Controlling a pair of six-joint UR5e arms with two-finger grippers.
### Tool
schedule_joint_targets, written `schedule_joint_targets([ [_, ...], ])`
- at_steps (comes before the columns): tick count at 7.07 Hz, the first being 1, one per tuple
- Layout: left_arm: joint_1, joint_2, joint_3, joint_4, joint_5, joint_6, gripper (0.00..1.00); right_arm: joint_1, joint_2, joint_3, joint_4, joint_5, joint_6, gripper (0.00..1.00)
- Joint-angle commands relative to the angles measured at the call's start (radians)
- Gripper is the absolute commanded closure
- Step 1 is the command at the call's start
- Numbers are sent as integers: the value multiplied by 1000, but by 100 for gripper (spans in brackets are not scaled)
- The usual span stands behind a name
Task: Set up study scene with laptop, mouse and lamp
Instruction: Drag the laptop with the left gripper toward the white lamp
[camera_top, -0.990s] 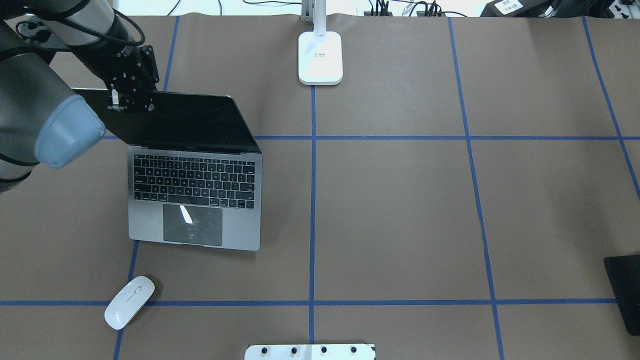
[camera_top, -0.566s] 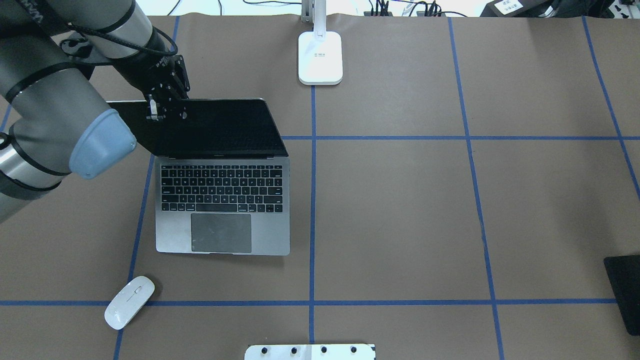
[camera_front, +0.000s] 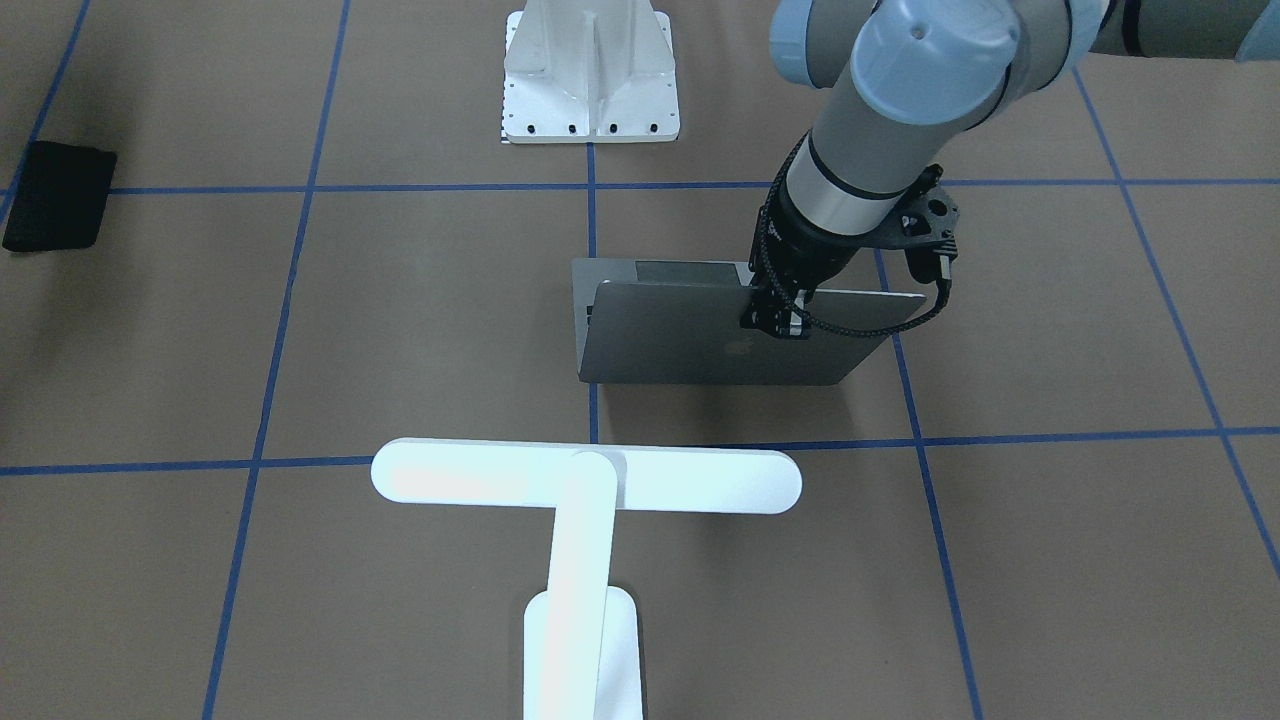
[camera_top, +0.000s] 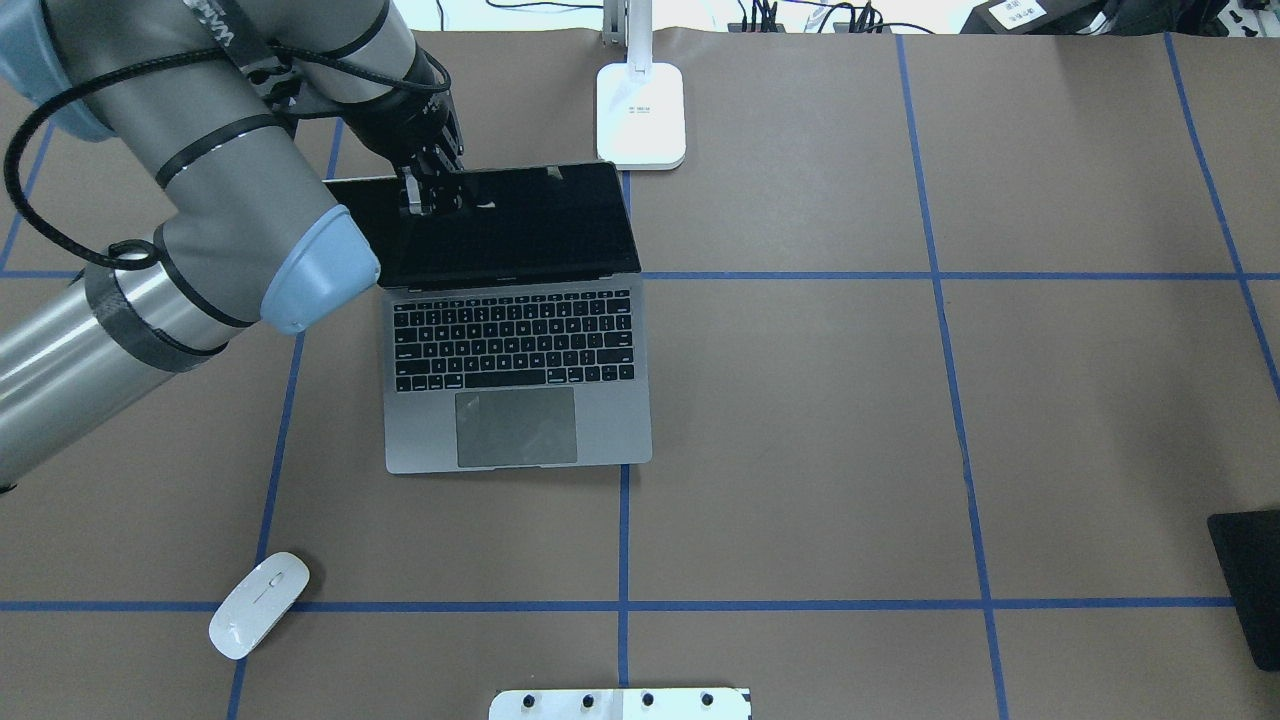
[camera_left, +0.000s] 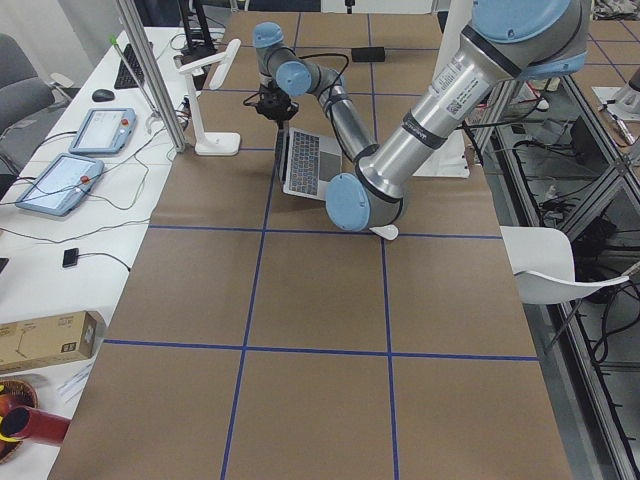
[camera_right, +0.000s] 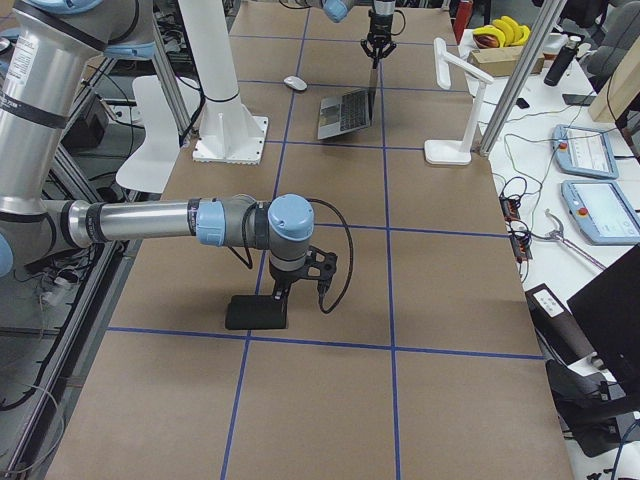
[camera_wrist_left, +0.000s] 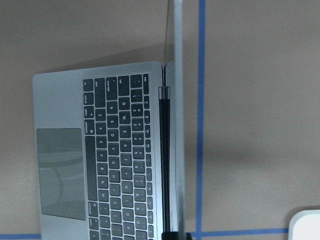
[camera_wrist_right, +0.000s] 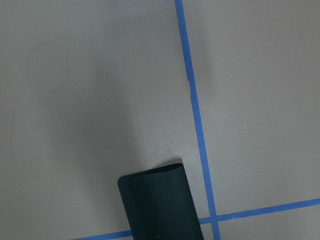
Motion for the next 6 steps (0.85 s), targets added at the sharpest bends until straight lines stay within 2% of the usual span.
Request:
schedule_joint_targets([
  [1, 12, -69, 82, -49, 61, -15, 100, 0, -1, -9, 0, 0, 1, 0],
  [4, 28, -141, 181, -113, 127, -34, 100, 0, -1, -17, -2, 3, 2, 0],
  [6, 40, -145, 201, -149, 159, -47, 100, 1, -1, -20, -2, 3, 2, 0],
])
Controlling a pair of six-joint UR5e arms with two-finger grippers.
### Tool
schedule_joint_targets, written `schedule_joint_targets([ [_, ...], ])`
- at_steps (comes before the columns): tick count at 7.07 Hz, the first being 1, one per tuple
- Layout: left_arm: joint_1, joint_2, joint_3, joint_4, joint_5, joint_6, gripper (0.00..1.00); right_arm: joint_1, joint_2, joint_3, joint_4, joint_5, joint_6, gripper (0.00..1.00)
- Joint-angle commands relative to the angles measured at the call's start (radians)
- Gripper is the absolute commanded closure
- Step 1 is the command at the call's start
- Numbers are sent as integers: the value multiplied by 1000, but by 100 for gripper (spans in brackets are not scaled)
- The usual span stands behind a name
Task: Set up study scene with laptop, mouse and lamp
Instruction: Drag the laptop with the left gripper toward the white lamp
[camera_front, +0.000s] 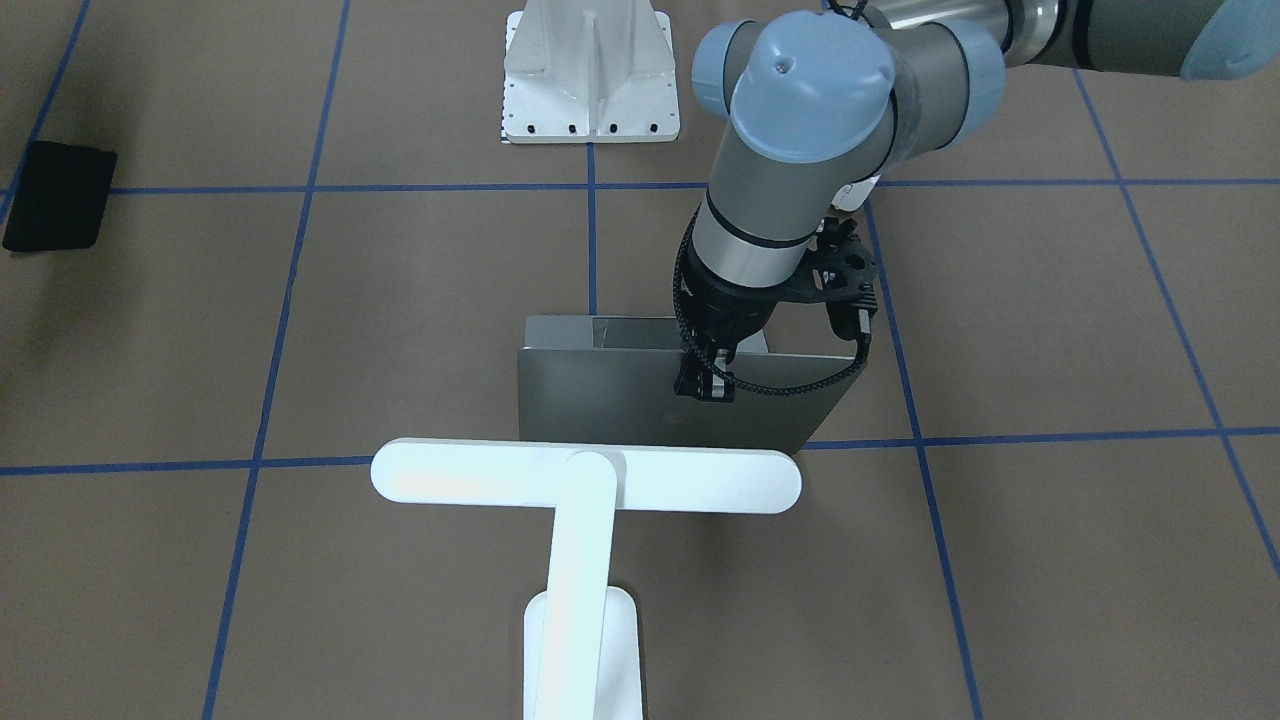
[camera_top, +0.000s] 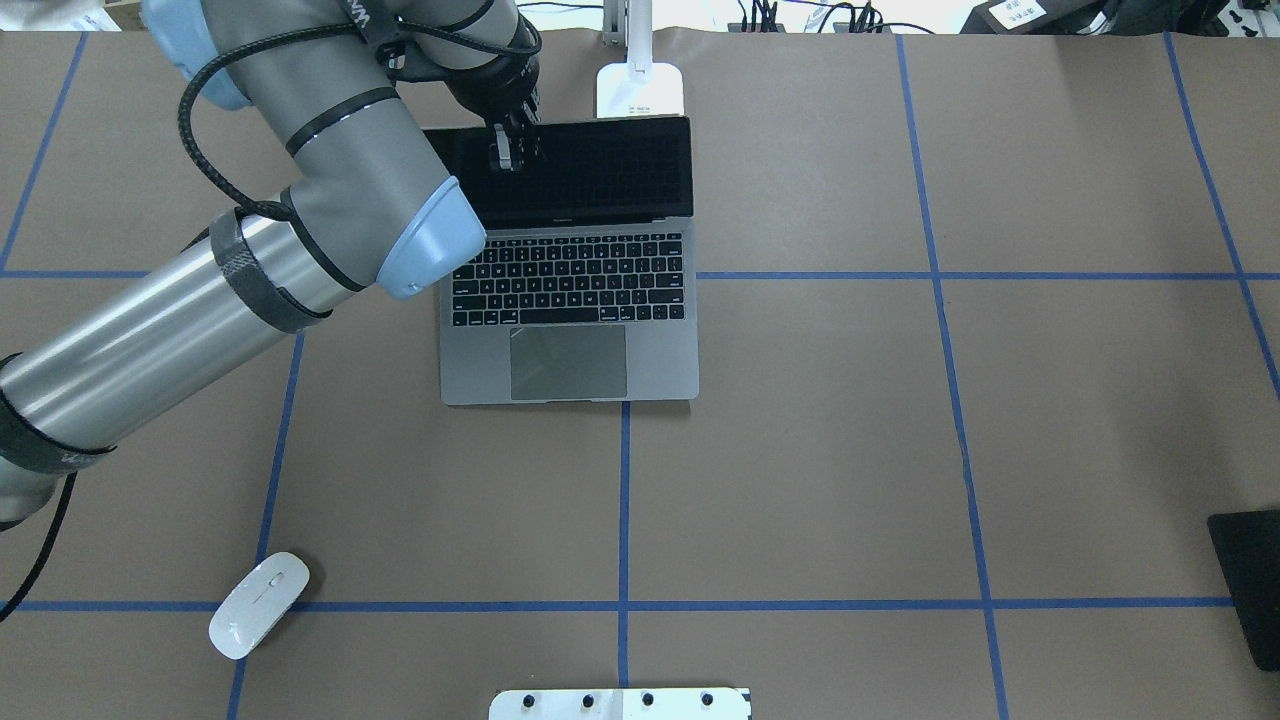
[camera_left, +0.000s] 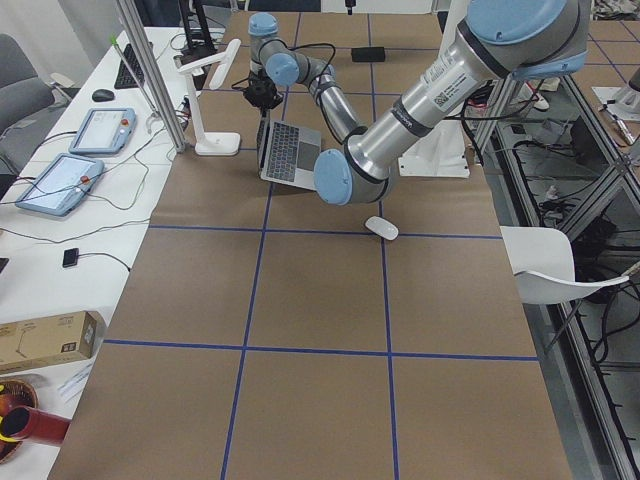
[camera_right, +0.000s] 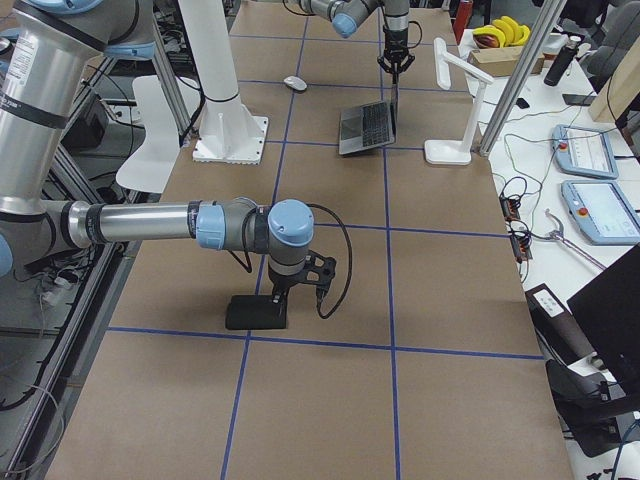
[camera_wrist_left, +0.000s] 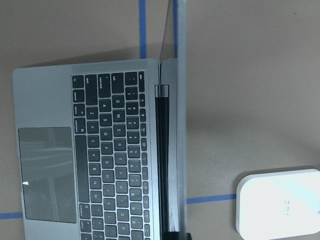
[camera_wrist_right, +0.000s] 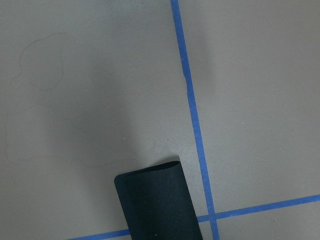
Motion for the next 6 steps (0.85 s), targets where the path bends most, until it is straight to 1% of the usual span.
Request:
schedule_joint_targets([
  [1, 18, -7, 39, -70, 57, -46, 100, -1, 0, -2, 0, 0, 2, 0],
  [3, 39, -20, 86, -97, 96, -51, 100, 1, 0, -3, -9, 5, 2, 0],
  [5, 73, -19, 108, -109, 143, -65, 100, 1, 0, -5, -9, 6, 2, 0],
  [6, 87, -17, 110, -113, 151, -71, 100, 1, 0, -6, -9, 6, 2, 0],
])
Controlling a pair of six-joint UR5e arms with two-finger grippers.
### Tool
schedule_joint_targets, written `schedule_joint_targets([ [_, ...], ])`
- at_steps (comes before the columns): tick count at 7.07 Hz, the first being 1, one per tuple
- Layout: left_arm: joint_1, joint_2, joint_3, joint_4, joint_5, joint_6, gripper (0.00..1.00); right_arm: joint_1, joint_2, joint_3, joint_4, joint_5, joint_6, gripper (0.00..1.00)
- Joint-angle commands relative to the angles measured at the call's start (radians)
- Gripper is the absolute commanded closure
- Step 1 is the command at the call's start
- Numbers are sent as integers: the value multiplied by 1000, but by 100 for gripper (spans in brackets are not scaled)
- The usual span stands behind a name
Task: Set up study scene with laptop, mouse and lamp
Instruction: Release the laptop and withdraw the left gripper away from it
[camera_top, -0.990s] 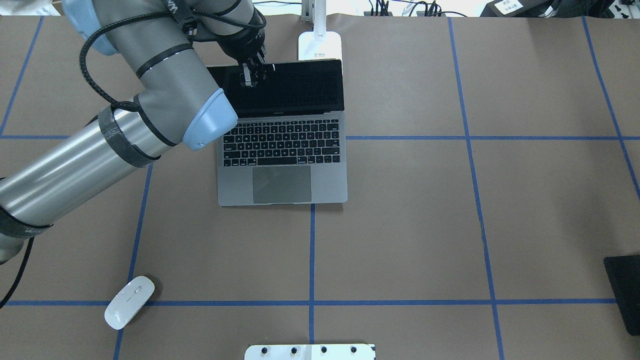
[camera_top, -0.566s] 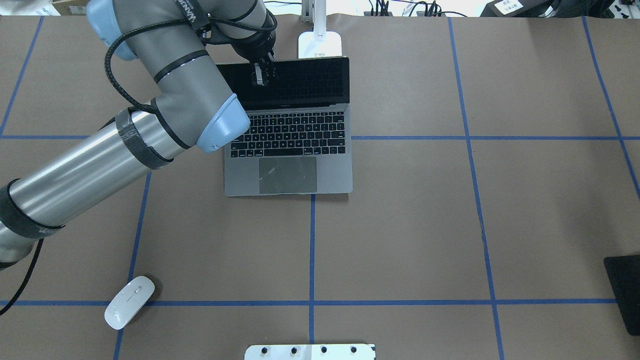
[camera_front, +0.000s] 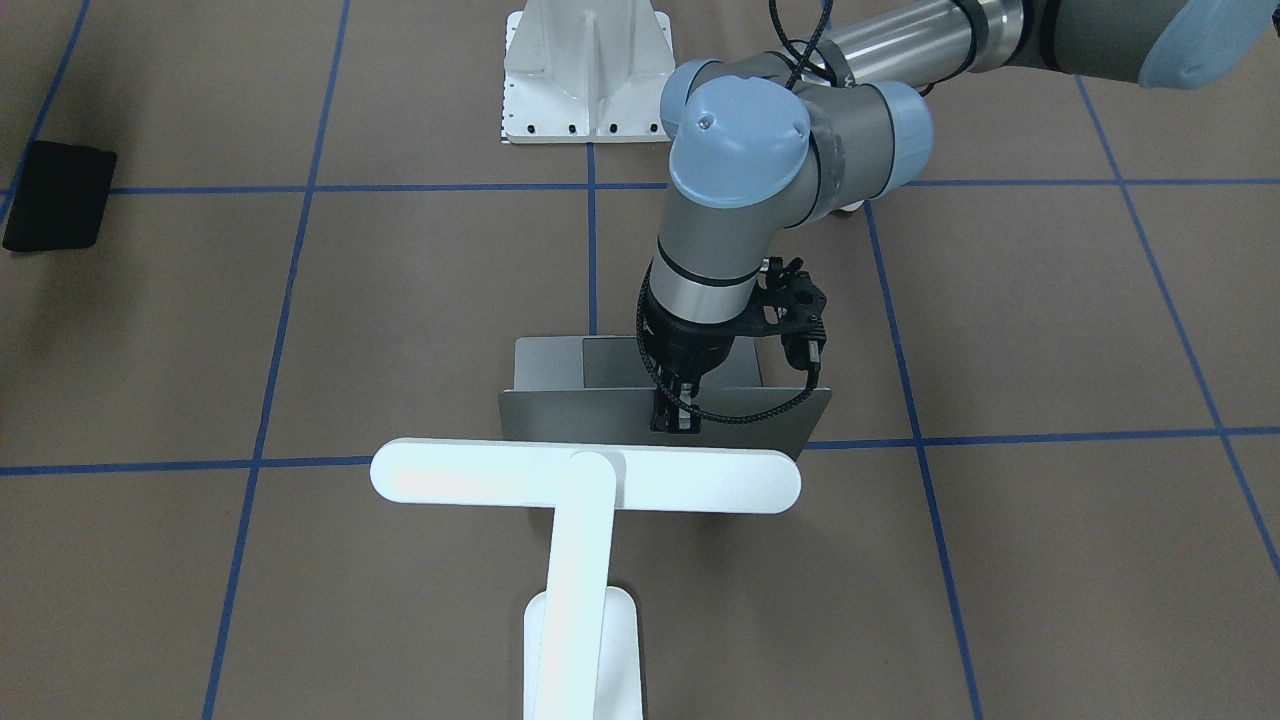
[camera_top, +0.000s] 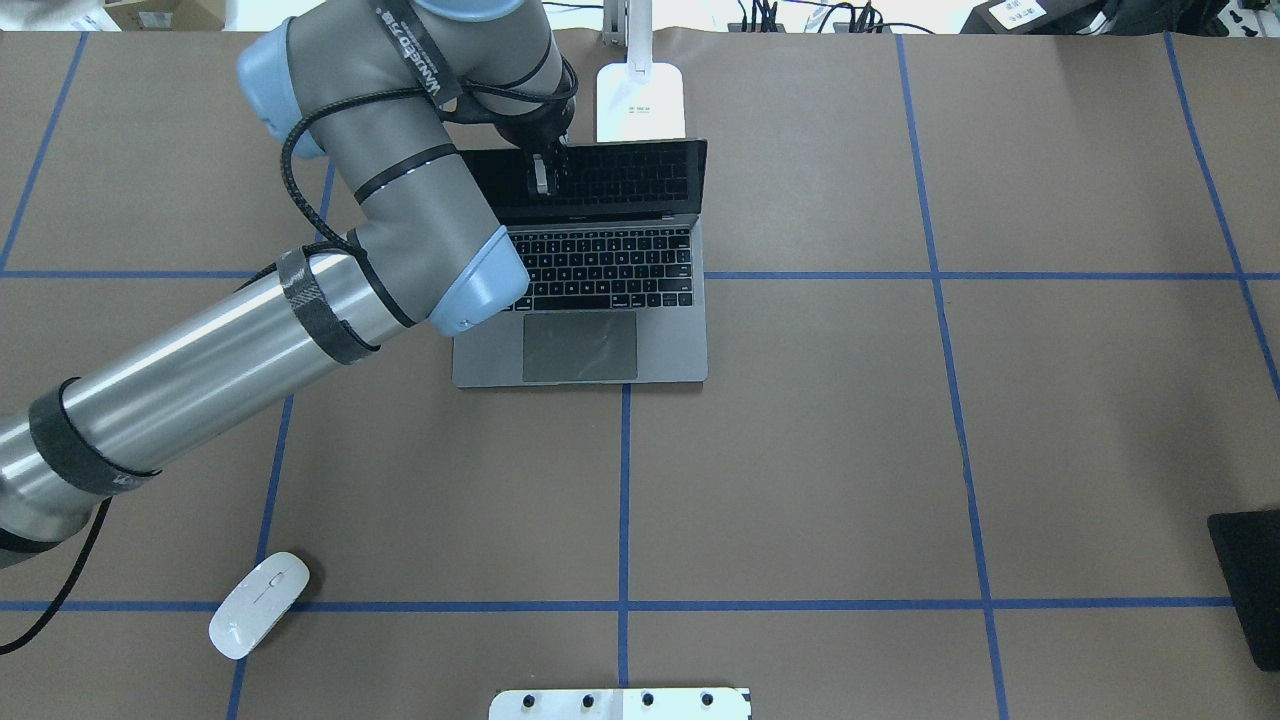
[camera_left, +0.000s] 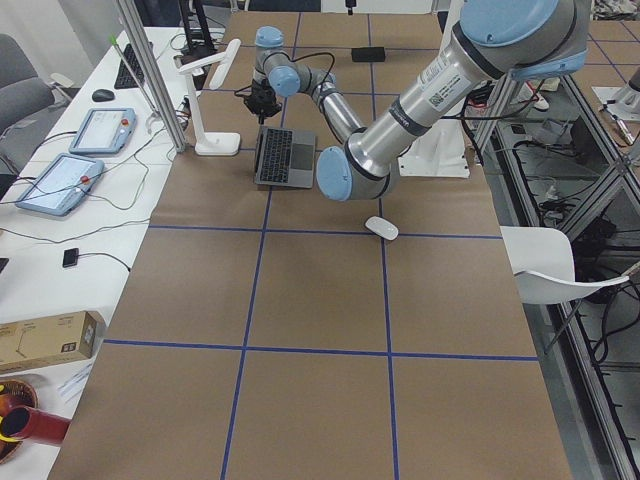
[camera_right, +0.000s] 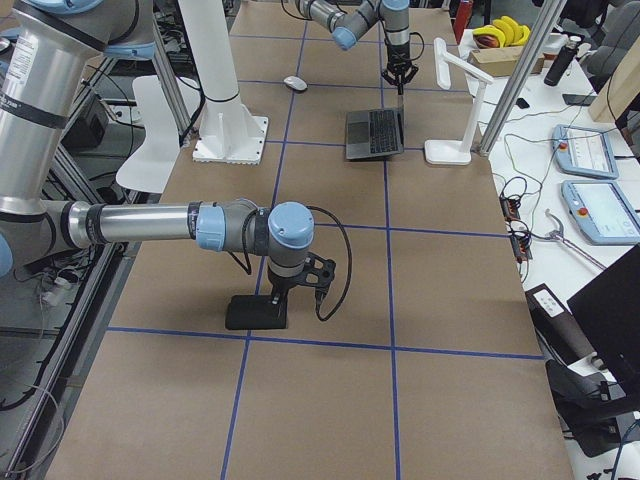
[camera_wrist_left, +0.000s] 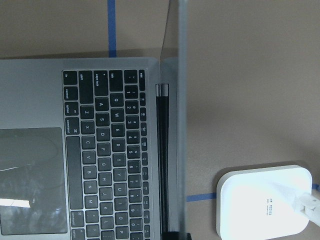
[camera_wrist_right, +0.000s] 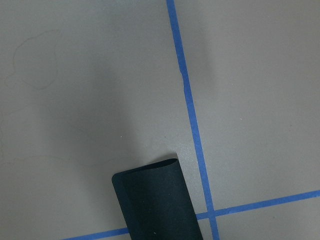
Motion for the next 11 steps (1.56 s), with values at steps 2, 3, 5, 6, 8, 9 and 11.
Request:
schedule_joint_targets([
  [2, 27, 1, 0, -16, 33, 6, 98, 0, 0, -3, 0, 0, 0, 0],
  [3, 27, 2, -3, -18, 33, 9, 58, -1, 2, -3, 0, 0, 0, 0],
  [5, 25, 5, -5, -11, 31, 9, 50, 0, 2, -3, 0, 0, 0, 0],
  [6, 24, 7, -5, -11, 31, 9, 50, 0, 2, -3, 0, 0, 0, 0],
  [8, 10, 17, -55, -2, 16, 52, 12, 0, 2, -6, 0, 0, 0, 0],
  [9, -1, 54, -109, 1, -7, 52, 7, 0, 2, -6, 0, 0, 0, 0],
  [11, -22, 121, -224, 33, -33, 116, 1, 0, 2, -7, 0, 0, 0, 0],
])
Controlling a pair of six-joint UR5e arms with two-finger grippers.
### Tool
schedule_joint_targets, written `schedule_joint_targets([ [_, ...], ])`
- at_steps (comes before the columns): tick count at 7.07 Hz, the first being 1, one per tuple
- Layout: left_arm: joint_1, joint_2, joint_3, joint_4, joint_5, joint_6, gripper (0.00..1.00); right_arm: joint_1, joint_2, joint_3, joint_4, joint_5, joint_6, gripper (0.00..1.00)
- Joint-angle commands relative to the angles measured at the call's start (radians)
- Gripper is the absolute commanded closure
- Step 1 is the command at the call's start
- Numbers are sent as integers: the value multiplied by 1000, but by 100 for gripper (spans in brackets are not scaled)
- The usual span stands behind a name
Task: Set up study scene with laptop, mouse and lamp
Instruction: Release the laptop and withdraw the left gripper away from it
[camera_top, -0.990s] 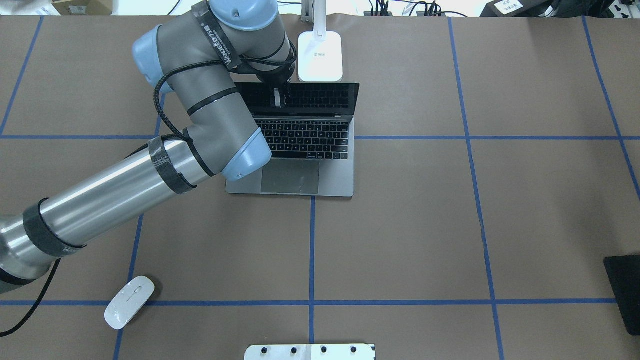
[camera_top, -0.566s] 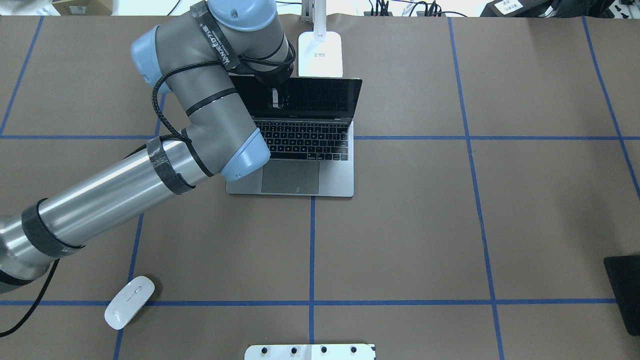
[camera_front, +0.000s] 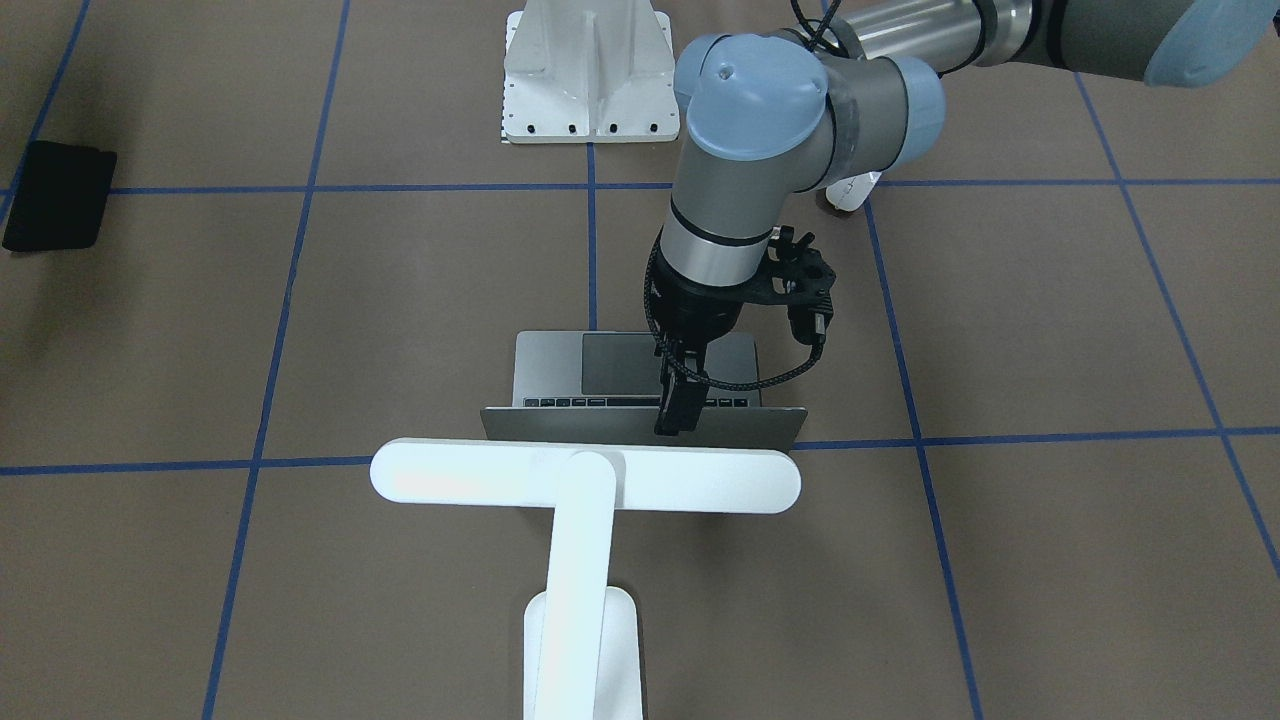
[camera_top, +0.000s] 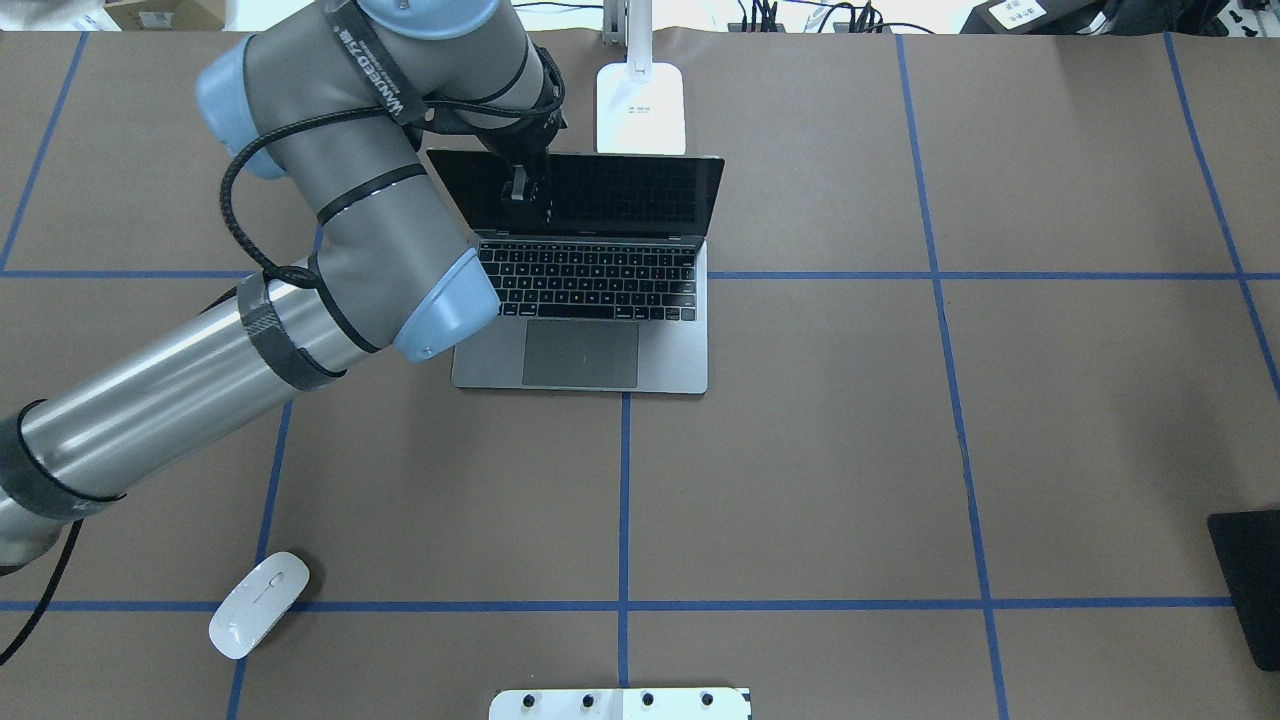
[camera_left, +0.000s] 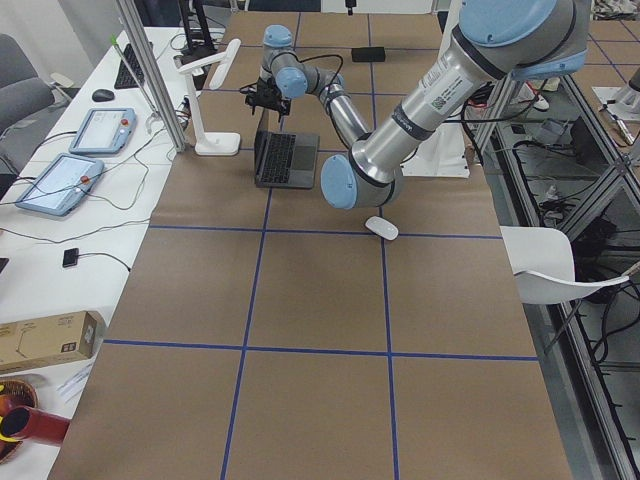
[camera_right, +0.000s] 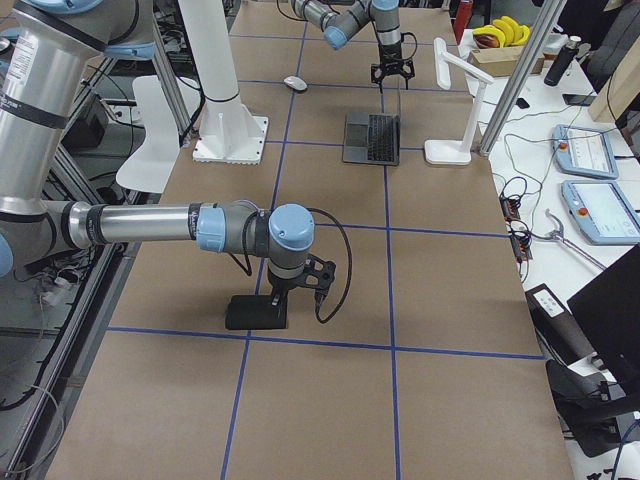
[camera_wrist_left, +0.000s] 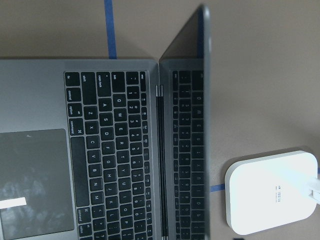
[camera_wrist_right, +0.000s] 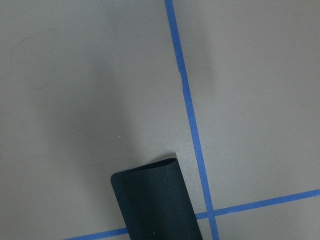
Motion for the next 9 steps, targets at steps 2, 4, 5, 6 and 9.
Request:
schedule_joint_targets([
  [2, -29, 194, -284, 89, -64, 223, 1, 0, 1, 0, 0, 0, 0, 0],
  [4, -56, 316, -418, 151, -114, 455, 1, 0, 8, 3, 3, -9, -3, 0],
  [5, -78, 368, -461, 196, -136, 597, 1, 0, 9, -13, 12, -14, -5, 0],
  [6, -101, 430, -503, 226, -145, 719, 1, 0, 15, -12, 14, -17, -8, 0],
  [9, -265, 587, -524, 231, -309, 1160, 1, -2, 79, -59, 14, -50, 6, 0],
])
